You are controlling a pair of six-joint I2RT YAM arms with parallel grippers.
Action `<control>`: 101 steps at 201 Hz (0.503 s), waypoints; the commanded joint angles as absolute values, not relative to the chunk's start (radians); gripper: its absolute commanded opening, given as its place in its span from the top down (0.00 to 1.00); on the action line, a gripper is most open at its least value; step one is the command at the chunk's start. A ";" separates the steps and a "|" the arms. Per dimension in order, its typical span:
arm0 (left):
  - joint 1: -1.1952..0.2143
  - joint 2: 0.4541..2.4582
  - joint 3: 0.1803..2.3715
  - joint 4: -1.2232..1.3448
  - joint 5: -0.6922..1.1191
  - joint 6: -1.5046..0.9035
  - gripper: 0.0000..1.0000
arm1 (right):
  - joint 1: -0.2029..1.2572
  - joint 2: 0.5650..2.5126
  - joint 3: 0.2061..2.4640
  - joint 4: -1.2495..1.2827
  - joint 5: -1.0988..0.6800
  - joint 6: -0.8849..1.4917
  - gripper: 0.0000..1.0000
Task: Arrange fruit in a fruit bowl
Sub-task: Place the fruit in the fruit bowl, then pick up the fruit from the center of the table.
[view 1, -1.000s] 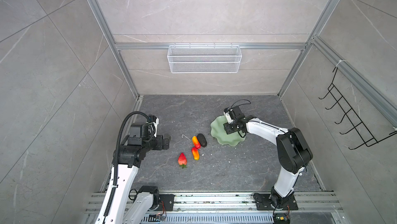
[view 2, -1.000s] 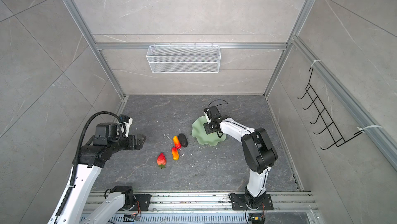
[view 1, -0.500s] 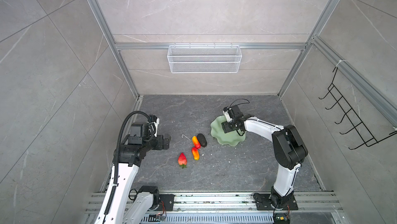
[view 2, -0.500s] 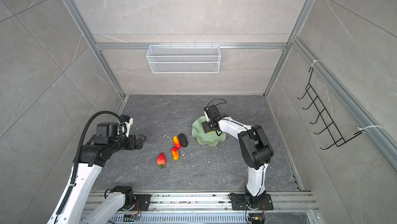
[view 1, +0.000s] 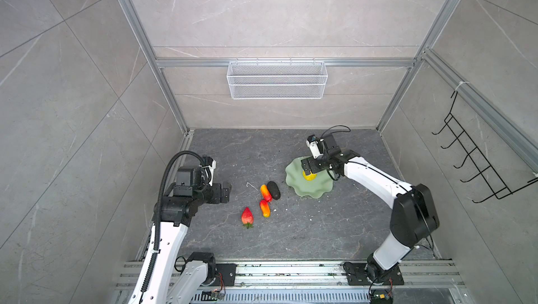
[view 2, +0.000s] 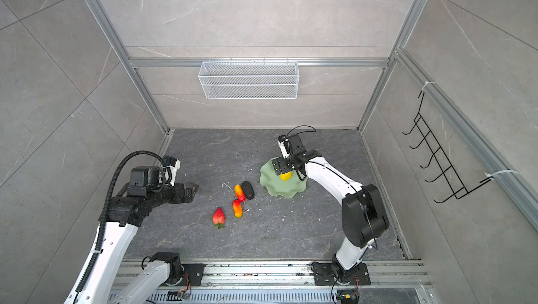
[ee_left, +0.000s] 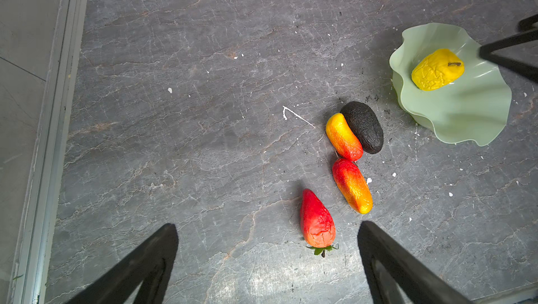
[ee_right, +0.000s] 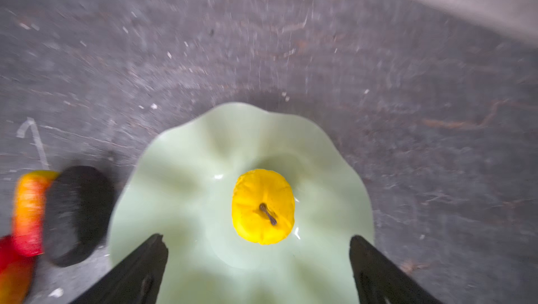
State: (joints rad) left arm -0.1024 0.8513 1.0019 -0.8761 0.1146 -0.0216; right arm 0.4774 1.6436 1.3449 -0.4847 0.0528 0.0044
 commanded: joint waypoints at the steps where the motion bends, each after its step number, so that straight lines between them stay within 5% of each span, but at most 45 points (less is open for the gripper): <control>1: -0.101 0.837 1.034 -0.880 0.119 -0.002 0.00 | 0.550 1.582 1.376 -0.583 0.033 -0.030 0.00; 54: -0.101 0.818 1.041 -0.906 0.115 -0.008 0.00 | 0.806 1.618 1.383 -0.566 0.016 0.032 0.00; 101: -0.101 0.809 1.040 -0.914 0.116 -0.008 0.00 | 0.885 1.793 1.447 -0.549 0.061 0.093 0.00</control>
State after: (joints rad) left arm -0.1024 0.8196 1.0023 -0.9031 0.1116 -0.0219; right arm 0.8719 1.6985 1.3907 -0.5358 0.0235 0.0345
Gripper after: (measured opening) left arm 0.999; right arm 0.995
